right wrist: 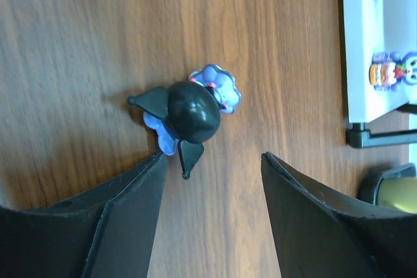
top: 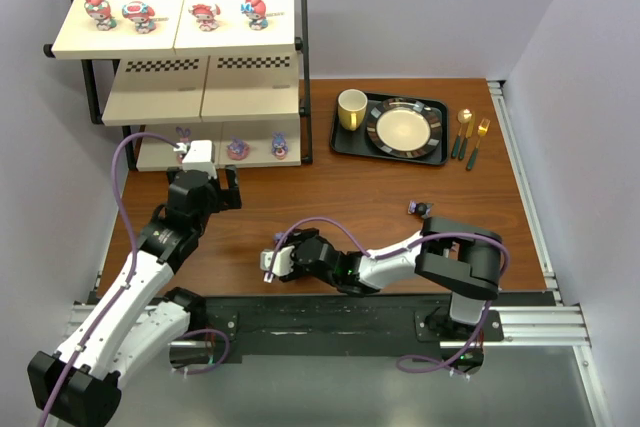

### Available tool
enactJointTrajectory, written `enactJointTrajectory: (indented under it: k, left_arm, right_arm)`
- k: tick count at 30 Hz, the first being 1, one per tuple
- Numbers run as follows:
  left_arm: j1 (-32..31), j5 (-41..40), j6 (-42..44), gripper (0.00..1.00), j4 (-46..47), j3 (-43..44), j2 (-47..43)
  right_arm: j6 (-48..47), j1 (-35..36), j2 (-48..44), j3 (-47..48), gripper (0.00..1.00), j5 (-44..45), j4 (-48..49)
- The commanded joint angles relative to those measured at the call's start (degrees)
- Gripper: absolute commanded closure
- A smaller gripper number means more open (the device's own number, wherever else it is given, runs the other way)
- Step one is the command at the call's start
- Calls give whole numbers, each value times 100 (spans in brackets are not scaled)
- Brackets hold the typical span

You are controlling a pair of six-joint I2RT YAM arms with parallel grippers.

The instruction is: Place and organize the plastic toys onto the shelf

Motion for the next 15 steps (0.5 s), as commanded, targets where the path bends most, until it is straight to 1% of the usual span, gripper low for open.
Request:
enactJointTrajectory:
  k: [1,3,5,9,10,12,13,15]
  left_arm:
    - [60,128,89,4,278,-27,31]
    - [52,155,98,4,269,-27,48]
    - [60,173,98,4,278,-19,49]
    - [69,181,98,4,278,-27,49]
    - [60,190,98,4,269,-27,49]
    - [78,190,98,4,269,-36,49]
    - [78,208,107,4,269,-36,49]
    - [78,216,107,4,278,-27,49]
  right_arm:
    - [-252,110,178,192,39,158,86]
    - [-305,145,213,166,39,272,165]
    - [-384,163,240,166,46,325,209]
    - [-490,233,275,183,52,465,244]
    - [-516,268,266,183,57,492,244]
    - [-508,295,249,209,62,562,227]
    - [-464,321,231,236,70,580,192]
    - [-359,330,126,288,78,598,34]
